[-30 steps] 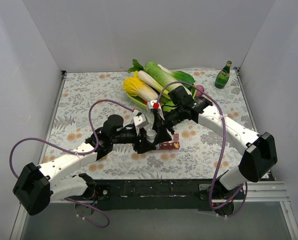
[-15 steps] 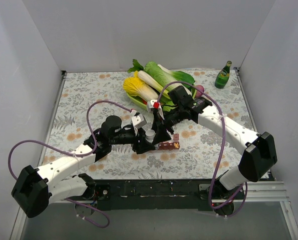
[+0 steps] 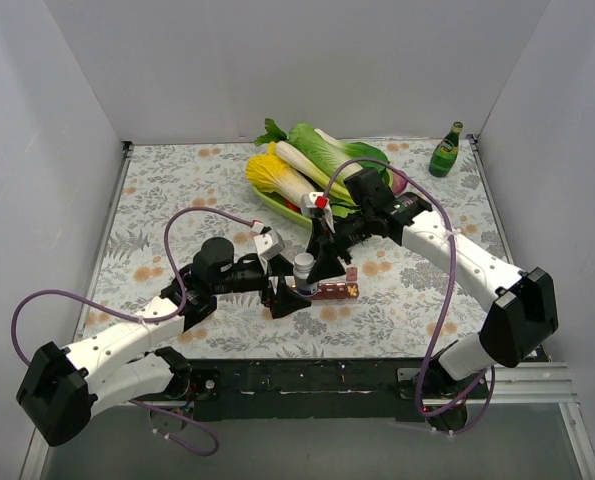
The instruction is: Sort the pills into containers
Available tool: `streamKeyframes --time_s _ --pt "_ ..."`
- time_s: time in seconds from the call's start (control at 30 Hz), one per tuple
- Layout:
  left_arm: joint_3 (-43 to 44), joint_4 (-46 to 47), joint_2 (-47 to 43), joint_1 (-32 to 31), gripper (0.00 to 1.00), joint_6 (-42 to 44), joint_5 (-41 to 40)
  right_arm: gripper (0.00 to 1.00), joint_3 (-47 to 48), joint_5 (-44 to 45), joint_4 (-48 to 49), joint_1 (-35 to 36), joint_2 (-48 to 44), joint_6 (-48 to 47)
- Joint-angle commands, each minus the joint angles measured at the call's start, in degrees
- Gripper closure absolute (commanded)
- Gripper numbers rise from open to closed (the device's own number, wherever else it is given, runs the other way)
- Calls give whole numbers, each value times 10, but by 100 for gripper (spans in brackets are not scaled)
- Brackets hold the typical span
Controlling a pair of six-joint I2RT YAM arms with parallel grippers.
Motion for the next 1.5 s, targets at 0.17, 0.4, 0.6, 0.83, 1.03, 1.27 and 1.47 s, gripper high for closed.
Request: streamKeyframes --time_s 0.17,0.4,0.6,0.83,1.03,1.27,1.47 --pt "-69 120 -34 3 2 -72 -47 72 -10 -55 48 -15 -29 38" --pt "-100 265 -34 1 2 -117 -81 72 -33 -86 108 -33 -38 97" --pt "-97 314 7 -11 3 -124 -97 72 -54 -94 149 -42 -49 127" --pt "-84 313 35 -28 5 -112 -112 72 -66 -100 169 -46 -56 146" --pt "-64 312 60 -36 13 -112 -124 72 -74 -103 184 -47 -58 160" --pt "-58 314 70 -40 31 -116 -117 72 -82 -99 194 -50 -60 166" --pt "-62 291 59 -40 67 -114 -110 71 -83 -97 201 -53 -60 174"
